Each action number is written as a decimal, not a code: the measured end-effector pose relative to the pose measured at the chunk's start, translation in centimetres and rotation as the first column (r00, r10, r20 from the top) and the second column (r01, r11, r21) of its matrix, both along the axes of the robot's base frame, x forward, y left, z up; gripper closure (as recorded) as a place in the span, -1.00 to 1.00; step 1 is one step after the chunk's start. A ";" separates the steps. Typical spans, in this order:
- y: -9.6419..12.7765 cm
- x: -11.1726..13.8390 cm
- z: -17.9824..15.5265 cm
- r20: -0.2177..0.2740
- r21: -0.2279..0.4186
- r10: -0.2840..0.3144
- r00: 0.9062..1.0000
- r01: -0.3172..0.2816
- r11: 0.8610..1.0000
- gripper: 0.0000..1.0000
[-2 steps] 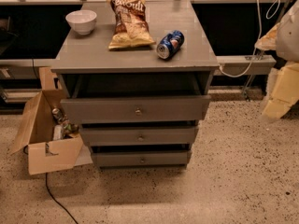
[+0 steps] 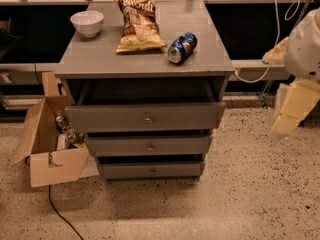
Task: Open top drawer
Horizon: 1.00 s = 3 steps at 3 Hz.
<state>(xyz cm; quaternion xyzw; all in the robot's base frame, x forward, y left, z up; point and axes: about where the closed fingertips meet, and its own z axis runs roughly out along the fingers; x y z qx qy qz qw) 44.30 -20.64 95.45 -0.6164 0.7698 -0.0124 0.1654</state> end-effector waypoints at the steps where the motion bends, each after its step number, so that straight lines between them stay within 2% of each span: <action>1: 1.0 0.3 -2.6 -0.034 0.034 0.037 0.999 -0.036 0.999 -1.00; 2: 2.5 0.2 -5.9 -0.073 0.079 0.077 0.994 -0.072 0.994 -1.00; 3: 2.5 0.2 -5.9 -0.073 0.079 0.077 0.994 -0.072 0.994 -1.00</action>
Offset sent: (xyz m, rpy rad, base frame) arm 0.0006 0.0390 -0.0951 0.1257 0.1226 0.1131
